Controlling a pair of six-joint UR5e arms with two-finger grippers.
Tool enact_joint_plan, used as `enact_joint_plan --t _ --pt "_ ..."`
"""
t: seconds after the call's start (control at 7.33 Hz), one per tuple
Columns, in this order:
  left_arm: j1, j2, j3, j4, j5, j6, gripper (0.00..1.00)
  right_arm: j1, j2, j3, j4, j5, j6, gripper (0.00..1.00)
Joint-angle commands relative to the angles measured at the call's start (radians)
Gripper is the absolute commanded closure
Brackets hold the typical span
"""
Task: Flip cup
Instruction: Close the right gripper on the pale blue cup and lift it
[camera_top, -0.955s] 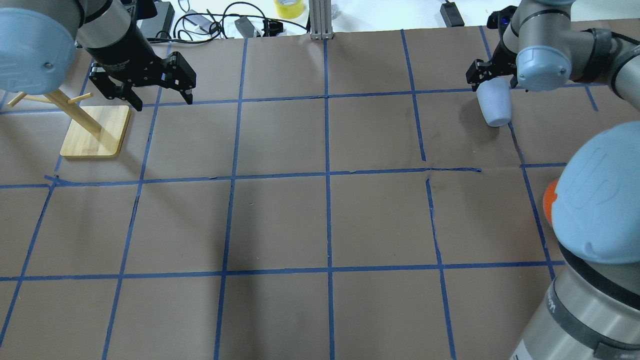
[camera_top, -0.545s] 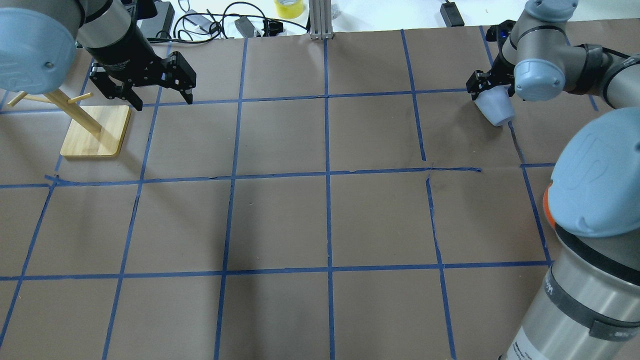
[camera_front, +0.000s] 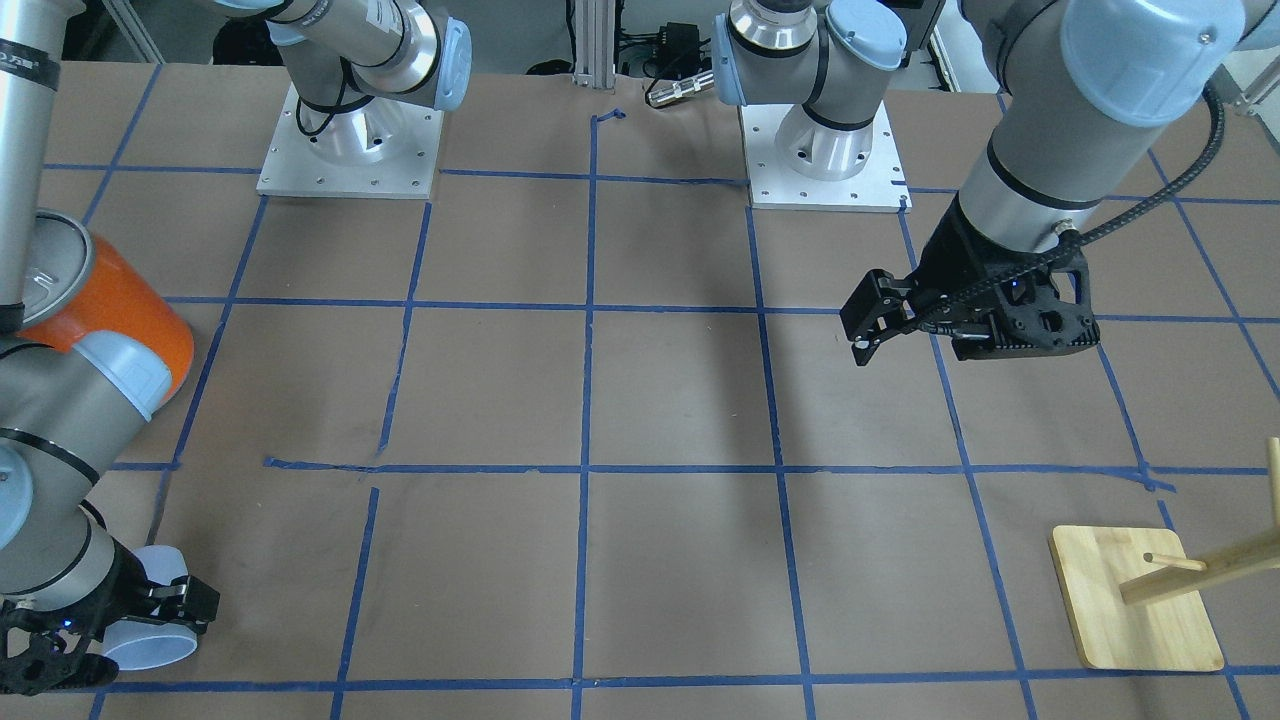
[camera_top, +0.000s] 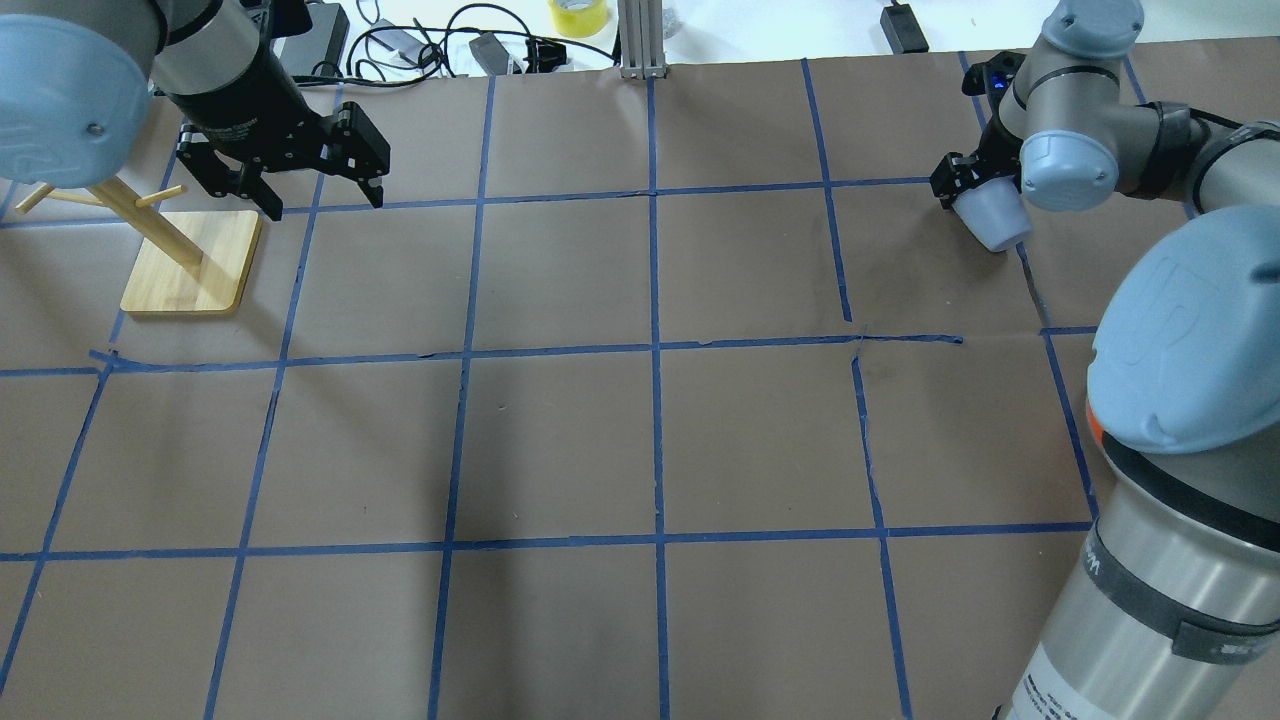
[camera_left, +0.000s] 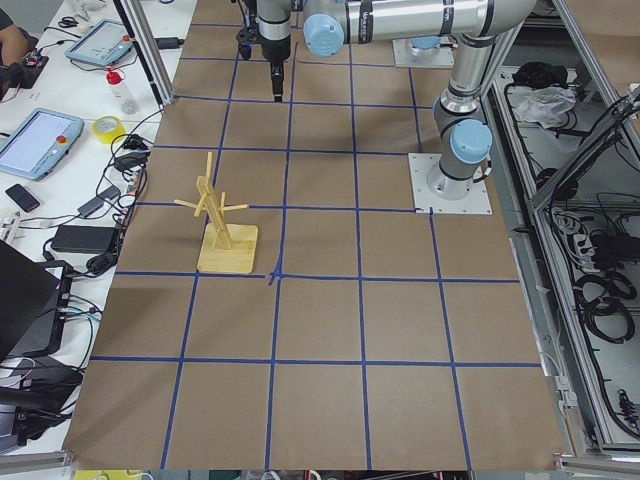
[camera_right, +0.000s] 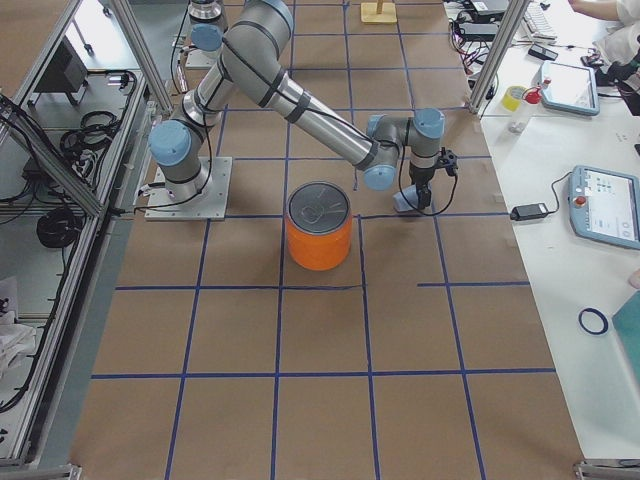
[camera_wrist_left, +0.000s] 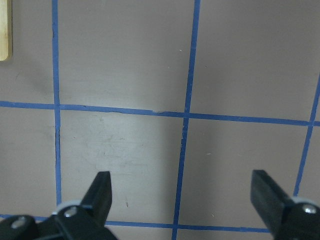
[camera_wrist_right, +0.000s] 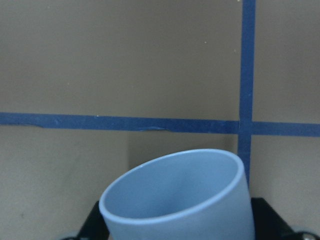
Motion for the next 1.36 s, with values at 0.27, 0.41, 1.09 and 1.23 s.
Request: enact_joint_plan --t 0.27,0.41,1.09,1.23 --pt "0.0 0.002 -0.001 0.0 0.0 0.0 0.0 -0.002 -0.006 0.012 0.029 0.003 -0.224 0.0" --pt "0.0 0.002 -0.001 0.0 0.002 0.0 0.0 -0.003 -0.01 0.011 0.056 0.003 -0.276 0.01" --pt "0.005 0.011 -0.001 -0.002 0.003 0.0 0.0 0.07 -0.122 0.0 0.113 0.003 -0.301 0.66" --pt "0.008 0.013 -0.001 0.0 0.003 0.0 0.0 0.137 -0.131 -0.001 0.11 0.004 -0.312 0.68"
